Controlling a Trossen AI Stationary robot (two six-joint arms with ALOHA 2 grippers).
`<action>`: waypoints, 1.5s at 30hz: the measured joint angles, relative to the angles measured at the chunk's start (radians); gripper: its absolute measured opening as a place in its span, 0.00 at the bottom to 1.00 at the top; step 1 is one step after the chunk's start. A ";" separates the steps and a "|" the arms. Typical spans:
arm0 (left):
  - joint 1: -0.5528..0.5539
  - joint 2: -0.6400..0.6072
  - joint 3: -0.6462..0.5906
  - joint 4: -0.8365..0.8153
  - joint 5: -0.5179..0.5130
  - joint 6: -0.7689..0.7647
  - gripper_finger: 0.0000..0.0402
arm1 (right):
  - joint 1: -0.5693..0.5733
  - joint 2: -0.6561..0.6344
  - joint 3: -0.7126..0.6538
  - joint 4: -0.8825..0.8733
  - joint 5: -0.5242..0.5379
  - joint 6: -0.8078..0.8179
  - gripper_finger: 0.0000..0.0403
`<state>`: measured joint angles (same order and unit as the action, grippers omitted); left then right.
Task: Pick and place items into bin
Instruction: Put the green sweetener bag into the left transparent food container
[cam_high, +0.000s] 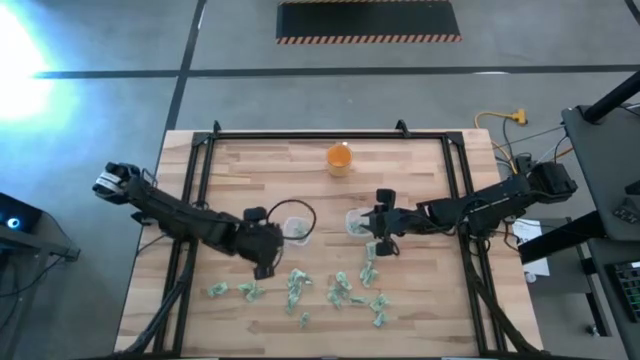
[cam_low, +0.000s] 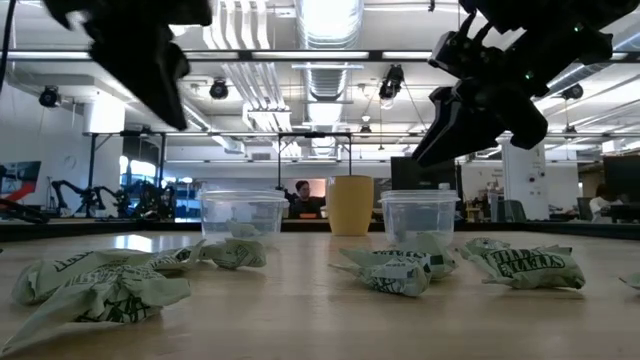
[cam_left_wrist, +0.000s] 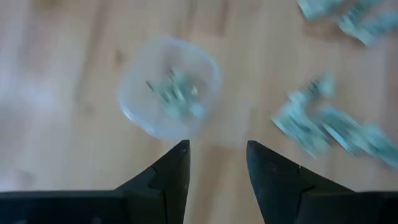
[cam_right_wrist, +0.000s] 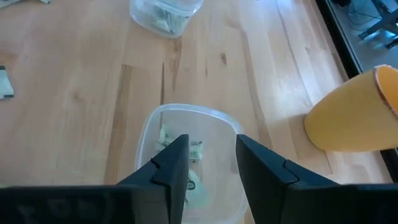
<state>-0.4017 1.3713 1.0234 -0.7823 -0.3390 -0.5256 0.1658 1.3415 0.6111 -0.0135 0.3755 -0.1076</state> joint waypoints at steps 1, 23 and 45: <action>-0.020 0.000 0.004 -0.019 0.012 -0.035 0.35 | 0.000 -0.002 0.000 0.000 -0.007 -0.004 0.30; -0.425 -0.001 -0.005 -0.253 0.152 -0.786 0.35 | 0.000 -0.006 -0.006 -0.006 -0.068 -0.035 0.24; -0.461 0.001 -0.257 -0.063 0.356 -0.871 0.35 | 0.000 -0.006 -0.007 -0.011 -0.070 -0.035 0.26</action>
<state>-0.8623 1.3720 0.7668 -0.8453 0.0167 -1.3968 0.1658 1.3350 0.6037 -0.0247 0.3058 -0.1429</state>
